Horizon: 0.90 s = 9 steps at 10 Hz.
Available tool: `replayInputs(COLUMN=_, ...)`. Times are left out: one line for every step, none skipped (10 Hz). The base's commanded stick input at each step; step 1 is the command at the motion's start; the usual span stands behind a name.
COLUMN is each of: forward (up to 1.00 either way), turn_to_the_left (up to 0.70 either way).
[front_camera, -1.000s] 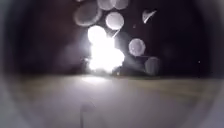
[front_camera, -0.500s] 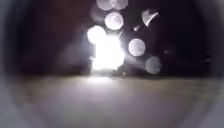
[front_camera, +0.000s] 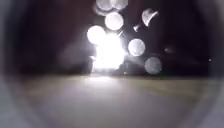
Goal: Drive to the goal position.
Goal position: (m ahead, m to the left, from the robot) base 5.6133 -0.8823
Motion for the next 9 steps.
replayInputs(forward=1.00, turn_to_the_left=0.40)
replayInputs(forward=1.00, turn_to_the_left=0.40)
replayInputs(forward=1.00, turn_to_the_left=0.40)
replayInputs(forward=1.00, turn_to_the_left=0.22)
replayInputs(forward=1.00, turn_to_the_left=0.04)
replayInputs(forward=1.00, turn_to_the_left=0.00)
replayInputs(forward=1.00, turn_to_the_left=0.00)
replayInputs(forward=1.00, turn_to_the_left=0.00)
replayInputs(forward=1.00, turn_to_the_left=0.22)
